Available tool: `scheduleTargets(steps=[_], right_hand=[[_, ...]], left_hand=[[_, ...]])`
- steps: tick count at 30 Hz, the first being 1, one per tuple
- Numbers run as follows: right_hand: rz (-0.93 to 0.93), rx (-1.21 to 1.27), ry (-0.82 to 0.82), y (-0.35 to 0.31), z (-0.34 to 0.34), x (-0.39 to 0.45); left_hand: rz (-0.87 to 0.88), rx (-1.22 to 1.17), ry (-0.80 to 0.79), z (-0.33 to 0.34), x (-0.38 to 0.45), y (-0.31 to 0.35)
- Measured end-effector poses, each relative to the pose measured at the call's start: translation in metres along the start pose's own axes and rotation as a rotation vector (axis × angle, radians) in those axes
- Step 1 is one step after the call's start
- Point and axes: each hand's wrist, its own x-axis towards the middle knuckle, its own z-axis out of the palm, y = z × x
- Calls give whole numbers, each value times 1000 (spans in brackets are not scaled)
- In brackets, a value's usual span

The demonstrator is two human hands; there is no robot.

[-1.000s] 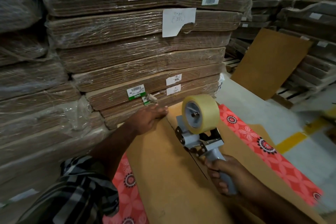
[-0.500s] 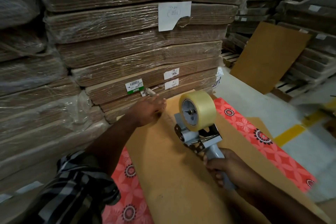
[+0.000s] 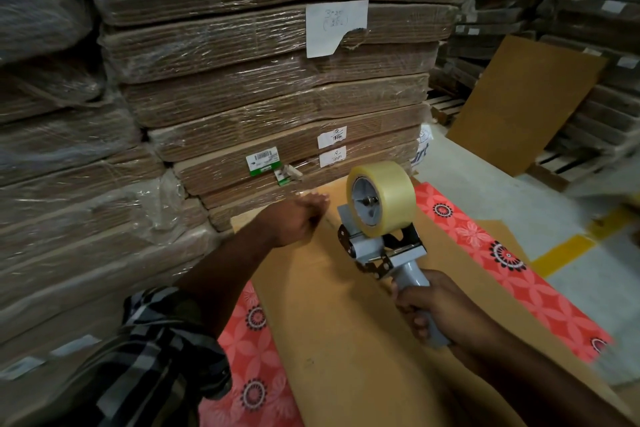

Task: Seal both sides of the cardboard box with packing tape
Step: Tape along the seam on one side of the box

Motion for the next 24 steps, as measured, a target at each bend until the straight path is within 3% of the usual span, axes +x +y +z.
scheduleTargets(steps=[8, 14, 21, 24], right_hand=[[-40, 9, 5, -5, -1, 0], [-22, 34, 1, -5, -5, 3], [-5, 18, -11, -1, -2, 0], [-19, 14, -8, -2, -1, 0]], left_hand=[[-86, 5, 18, -2, 9, 0], [-136, -185, 55, 0, -2, 20], [-258, -41, 61, 1, 11, 20], [-304, -11, 157, 0, 19, 21]])
